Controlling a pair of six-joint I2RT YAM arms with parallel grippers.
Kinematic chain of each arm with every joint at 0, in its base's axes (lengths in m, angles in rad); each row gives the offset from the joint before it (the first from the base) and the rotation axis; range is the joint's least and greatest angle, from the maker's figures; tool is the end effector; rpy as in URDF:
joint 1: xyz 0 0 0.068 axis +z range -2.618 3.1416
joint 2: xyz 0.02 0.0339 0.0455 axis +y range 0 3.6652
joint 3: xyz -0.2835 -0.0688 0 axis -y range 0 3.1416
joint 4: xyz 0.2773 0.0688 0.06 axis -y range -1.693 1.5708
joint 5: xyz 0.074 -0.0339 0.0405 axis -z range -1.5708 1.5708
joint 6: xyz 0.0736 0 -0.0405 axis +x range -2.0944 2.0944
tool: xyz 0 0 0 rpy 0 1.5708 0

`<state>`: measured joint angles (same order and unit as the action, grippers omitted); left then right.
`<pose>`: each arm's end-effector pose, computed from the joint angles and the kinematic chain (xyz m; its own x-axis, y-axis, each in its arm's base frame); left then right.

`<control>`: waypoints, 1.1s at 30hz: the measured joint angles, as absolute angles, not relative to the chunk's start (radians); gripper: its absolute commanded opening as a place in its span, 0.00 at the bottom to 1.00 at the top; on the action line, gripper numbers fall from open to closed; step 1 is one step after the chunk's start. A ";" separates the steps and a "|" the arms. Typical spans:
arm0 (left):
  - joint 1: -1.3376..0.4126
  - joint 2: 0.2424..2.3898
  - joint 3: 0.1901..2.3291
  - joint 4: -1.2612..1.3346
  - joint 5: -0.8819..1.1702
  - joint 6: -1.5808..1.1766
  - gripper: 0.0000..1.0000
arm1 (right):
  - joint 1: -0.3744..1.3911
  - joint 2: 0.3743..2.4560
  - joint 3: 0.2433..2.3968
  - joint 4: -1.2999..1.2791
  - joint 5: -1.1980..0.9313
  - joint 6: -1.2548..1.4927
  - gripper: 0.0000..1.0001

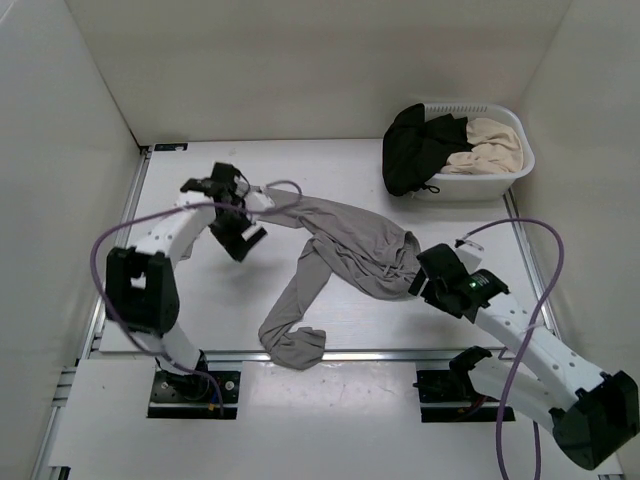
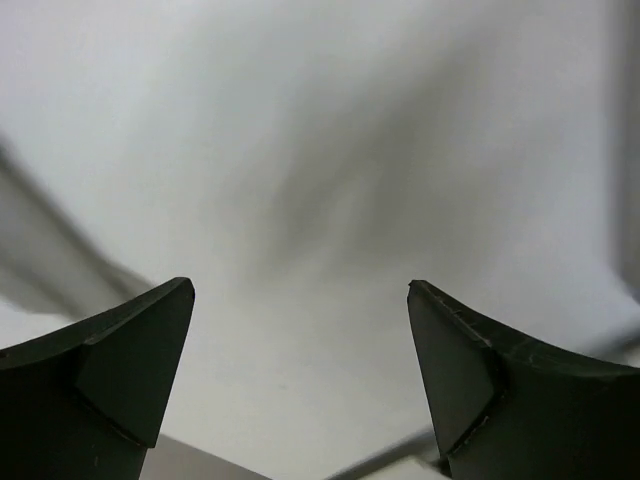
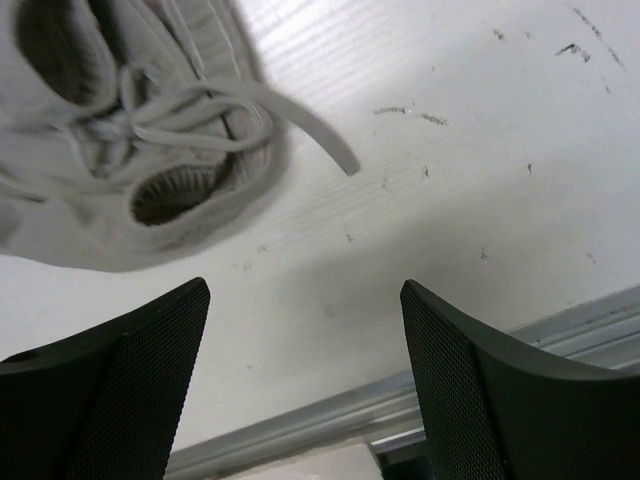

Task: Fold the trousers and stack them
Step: Flatten the trousers out

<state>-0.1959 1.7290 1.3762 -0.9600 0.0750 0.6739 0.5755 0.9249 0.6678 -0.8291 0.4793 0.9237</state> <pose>0.3748 -0.0800 0.2114 -0.6083 0.7551 -0.2446 0.7582 0.6439 0.1026 0.1843 0.0791 0.2041 -0.6890 0.3969 -0.6064 0.4098 0.9035 0.1257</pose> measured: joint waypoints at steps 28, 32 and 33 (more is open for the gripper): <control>-0.811 1.623 0.891 -0.885 0.302 0.481 0.14 | 0.497 1.352 0.706 -0.530 0.344 1.147 0.00; -0.667 1.614 0.960 -0.888 0.226 0.499 0.14 | 0.475 1.268 0.759 -0.646 0.416 1.121 0.00; -0.607 1.609 0.992 -0.892 0.217 0.513 0.14 | 0.457 1.234 0.771 -0.664 0.432 1.115 0.00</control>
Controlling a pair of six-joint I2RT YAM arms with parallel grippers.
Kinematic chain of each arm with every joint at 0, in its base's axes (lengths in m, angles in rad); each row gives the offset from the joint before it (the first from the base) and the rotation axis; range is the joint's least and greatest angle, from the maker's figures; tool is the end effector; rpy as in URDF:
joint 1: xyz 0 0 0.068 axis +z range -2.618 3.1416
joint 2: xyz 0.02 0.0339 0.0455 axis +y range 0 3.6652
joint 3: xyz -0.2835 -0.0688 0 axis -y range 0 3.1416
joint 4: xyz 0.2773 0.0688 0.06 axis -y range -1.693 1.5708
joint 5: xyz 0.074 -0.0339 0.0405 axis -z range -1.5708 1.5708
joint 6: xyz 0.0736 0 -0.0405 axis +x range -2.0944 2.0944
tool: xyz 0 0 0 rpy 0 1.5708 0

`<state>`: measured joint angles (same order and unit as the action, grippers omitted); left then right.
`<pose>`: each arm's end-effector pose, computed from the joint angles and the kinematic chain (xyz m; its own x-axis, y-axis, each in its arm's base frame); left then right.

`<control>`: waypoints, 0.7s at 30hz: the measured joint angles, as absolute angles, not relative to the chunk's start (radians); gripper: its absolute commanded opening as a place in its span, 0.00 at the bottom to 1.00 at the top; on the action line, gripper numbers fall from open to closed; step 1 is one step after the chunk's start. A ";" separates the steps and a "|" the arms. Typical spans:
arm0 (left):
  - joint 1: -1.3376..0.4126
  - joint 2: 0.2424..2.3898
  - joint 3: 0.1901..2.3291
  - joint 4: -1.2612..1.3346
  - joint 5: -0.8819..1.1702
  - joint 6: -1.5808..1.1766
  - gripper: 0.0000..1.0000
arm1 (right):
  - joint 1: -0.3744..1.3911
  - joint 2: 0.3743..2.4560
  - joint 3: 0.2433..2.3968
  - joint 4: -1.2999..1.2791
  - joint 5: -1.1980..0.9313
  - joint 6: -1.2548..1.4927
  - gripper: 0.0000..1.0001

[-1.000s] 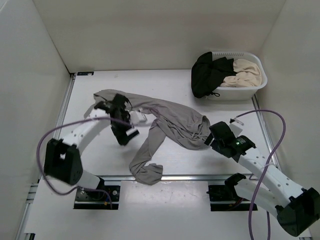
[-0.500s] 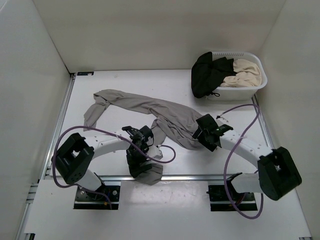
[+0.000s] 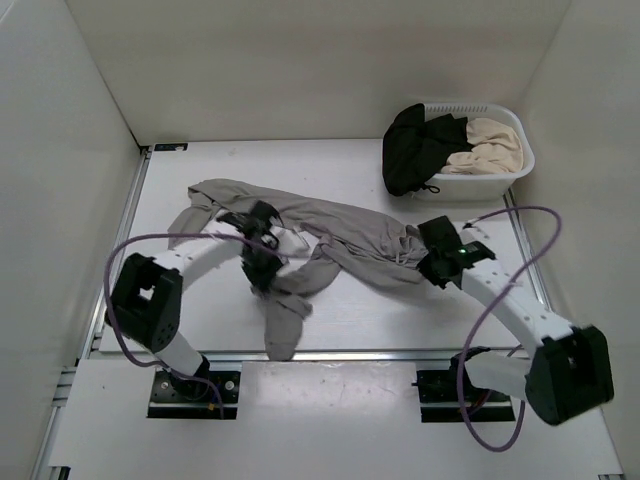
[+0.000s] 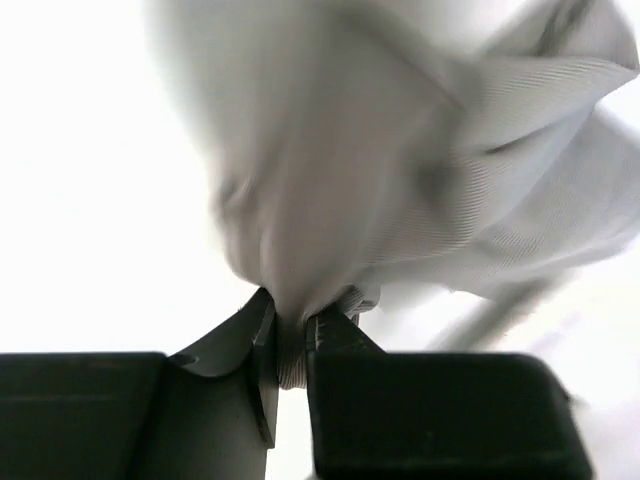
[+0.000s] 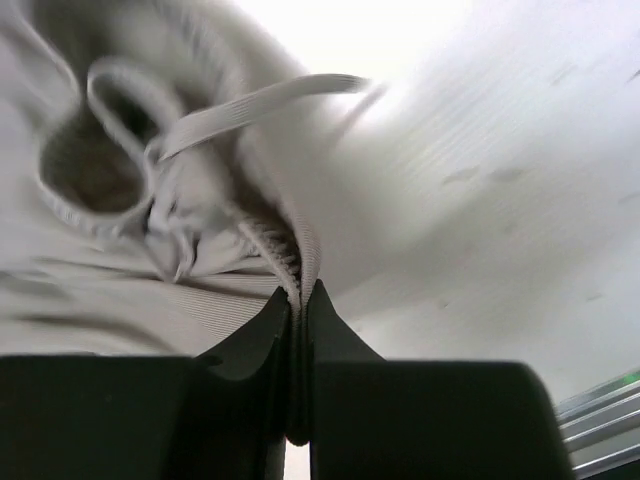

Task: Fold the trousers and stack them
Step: Flatten the trousers out

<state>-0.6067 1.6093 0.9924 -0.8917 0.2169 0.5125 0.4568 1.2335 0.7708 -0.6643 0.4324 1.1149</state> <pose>0.2382 -0.1846 0.1397 -0.4362 0.8856 -0.1595 0.8969 0.4135 -0.1567 0.2484 0.0877 0.1838 -0.5714 0.6275 -0.5288 0.6225 0.7514 0.2189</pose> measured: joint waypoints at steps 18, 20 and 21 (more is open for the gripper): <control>0.030 1.567 1.427 -0.968 0.002 0.820 0.14 | 0.110 0.919 0.763 -0.763 0.427 0.878 0.00; 0.041 1.497 1.373 -0.962 -0.017 0.861 0.14 | 0.099 0.903 0.763 -0.760 0.382 0.863 0.00; 0.043 1.468 1.343 -0.968 -0.021 0.873 0.20 | 0.098 0.903 0.763 -0.758 0.366 0.861 0.00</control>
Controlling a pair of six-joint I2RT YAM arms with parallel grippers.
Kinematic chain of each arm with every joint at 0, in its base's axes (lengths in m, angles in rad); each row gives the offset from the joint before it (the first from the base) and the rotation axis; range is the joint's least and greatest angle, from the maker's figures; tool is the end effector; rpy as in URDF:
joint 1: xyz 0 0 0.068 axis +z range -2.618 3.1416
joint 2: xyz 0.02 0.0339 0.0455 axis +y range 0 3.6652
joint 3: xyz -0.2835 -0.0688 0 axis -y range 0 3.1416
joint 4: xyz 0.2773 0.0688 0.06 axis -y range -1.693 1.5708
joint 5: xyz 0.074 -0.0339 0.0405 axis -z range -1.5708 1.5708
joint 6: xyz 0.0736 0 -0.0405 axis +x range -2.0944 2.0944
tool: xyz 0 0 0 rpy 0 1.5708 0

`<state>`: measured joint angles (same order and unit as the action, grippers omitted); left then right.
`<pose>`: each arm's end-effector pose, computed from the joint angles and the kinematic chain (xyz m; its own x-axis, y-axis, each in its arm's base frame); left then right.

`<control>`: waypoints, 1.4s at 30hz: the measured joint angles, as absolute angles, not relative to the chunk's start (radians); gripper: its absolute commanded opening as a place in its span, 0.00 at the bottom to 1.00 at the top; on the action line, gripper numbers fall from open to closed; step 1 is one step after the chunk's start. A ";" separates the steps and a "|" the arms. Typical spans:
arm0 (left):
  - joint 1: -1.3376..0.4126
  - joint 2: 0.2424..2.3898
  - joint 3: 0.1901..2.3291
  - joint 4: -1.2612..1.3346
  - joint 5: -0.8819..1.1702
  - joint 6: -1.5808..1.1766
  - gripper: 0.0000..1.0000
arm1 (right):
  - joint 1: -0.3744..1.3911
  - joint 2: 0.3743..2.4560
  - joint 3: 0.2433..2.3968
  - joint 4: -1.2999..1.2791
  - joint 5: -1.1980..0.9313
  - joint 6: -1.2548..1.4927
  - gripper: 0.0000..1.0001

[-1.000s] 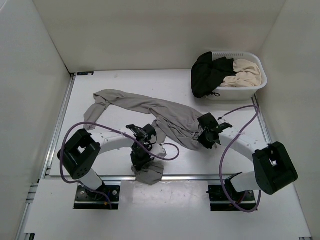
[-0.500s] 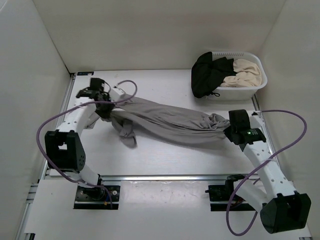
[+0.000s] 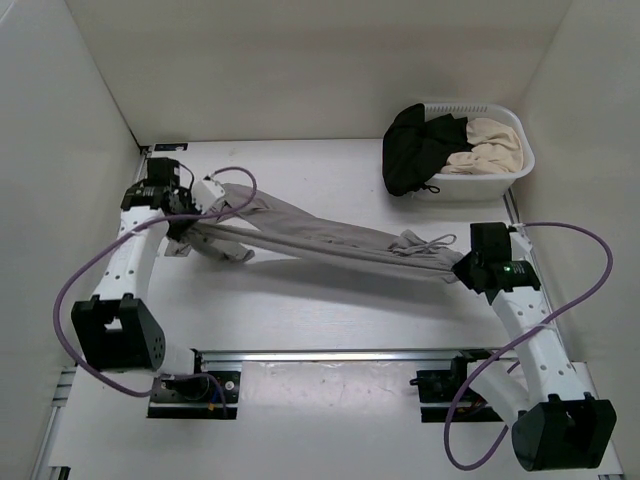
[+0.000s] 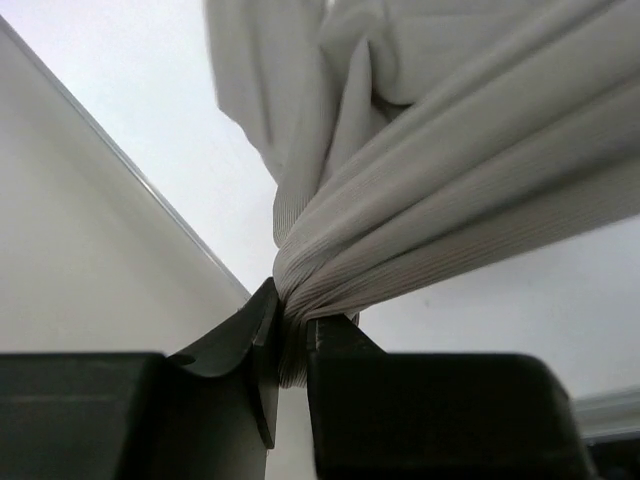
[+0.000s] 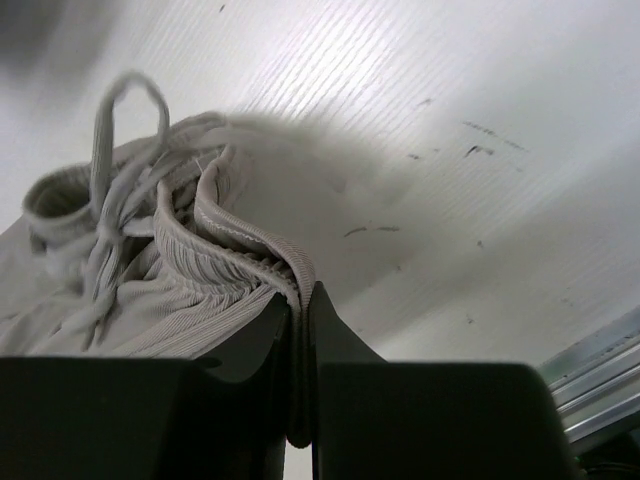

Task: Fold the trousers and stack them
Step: Flatten the trousers out

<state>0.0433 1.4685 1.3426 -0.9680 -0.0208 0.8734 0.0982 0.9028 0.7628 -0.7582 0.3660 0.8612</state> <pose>0.3410 0.0163 0.2891 -0.6105 0.7406 -0.2806 0.6464 0.6707 0.3637 0.2178 -0.0050 0.2451 -0.4083 0.6716 -0.6183 0.6755 0.6779 0.2902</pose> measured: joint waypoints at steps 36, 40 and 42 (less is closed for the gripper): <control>0.089 1.856 1.221 -0.897 0.234 0.666 0.14 | -0.150 0.913 0.794 -0.778 0.295 0.689 0.00; 0.209 1.799 1.339 -1.016 0.211 0.665 0.14 | -0.150 0.909 0.837 -0.802 0.291 0.673 0.00; 0.267 1.744 1.457 -1.047 0.157 0.687 0.14 | -0.150 0.901 0.865 -0.807 0.283 0.669 0.00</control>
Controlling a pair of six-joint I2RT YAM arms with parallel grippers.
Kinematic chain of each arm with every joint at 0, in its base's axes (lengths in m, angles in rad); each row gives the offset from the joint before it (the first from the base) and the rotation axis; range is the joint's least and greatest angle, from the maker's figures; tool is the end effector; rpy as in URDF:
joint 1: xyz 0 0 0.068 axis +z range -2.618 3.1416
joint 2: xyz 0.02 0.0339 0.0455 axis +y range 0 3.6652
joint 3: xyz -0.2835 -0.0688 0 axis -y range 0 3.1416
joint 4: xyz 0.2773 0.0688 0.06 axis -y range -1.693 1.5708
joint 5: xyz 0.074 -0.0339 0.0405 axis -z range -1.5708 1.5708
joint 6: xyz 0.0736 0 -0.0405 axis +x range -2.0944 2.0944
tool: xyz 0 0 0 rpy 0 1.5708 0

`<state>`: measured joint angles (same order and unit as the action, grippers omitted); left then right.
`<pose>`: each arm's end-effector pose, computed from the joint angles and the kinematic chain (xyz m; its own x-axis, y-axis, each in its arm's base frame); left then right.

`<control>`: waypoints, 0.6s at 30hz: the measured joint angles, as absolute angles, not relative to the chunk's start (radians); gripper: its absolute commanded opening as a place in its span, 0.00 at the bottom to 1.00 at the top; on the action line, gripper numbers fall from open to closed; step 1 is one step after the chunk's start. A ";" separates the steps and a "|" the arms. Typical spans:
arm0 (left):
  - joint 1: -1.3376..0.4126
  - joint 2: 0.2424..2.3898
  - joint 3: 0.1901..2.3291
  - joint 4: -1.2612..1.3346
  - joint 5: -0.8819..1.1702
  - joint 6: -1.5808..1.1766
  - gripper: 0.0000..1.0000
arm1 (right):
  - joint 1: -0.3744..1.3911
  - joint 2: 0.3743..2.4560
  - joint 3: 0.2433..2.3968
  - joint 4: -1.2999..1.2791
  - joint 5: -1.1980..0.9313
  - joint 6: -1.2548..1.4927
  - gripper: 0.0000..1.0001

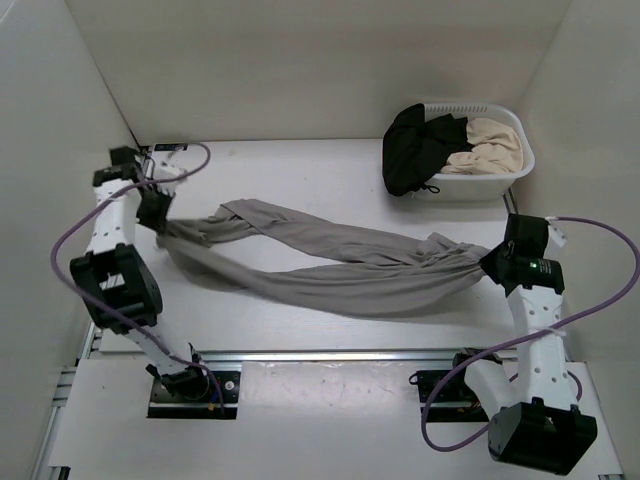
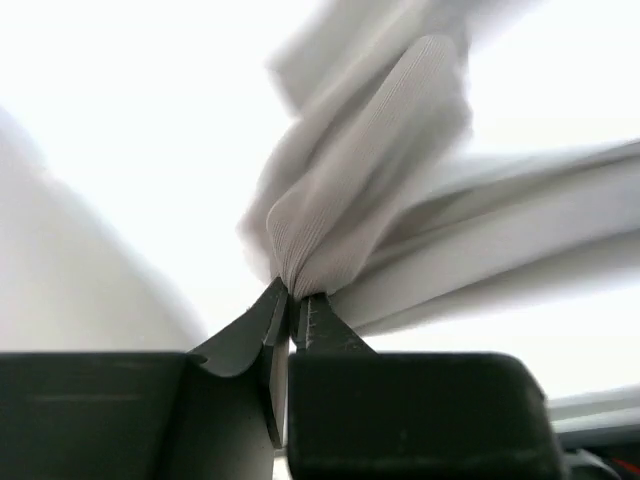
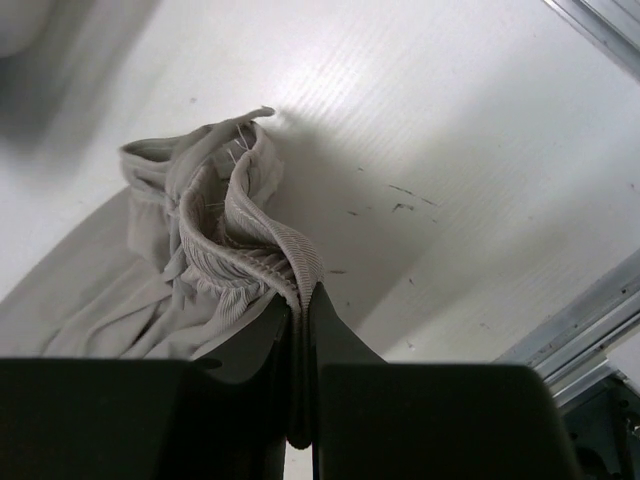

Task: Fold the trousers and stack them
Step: Flatten the trousers out

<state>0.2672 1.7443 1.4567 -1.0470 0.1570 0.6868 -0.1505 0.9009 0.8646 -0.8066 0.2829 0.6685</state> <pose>0.3755 0.0909 0.2290 -0.8681 0.4117 -0.2773 0.4202 0.9069 0.0308 0.2140 -0.0532 0.2776 -0.3762 0.6590 -0.6513 0.7146 0.6538 0.2488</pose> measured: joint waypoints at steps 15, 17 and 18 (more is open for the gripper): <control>0.276 1.683 1.663 -1.215 -0.094 0.748 0.15 | -0.150 0.872 0.916 -0.809 0.207 0.619 0.00; 0.270 1.822 1.719 -1.223 -0.099 0.735 0.15 | -0.150 0.905 0.917 -0.796 0.192 0.618 0.00; 0.266 1.893 1.767 -1.231 -0.101 0.726 0.15 | -0.150 0.931 0.922 -0.789 0.183 0.617 0.00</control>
<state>0.2657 1.8935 1.7672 -1.2312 -0.1009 0.7261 -0.1505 0.9314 0.9218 -0.7895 0.1833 0.6174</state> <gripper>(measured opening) 0.173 0.082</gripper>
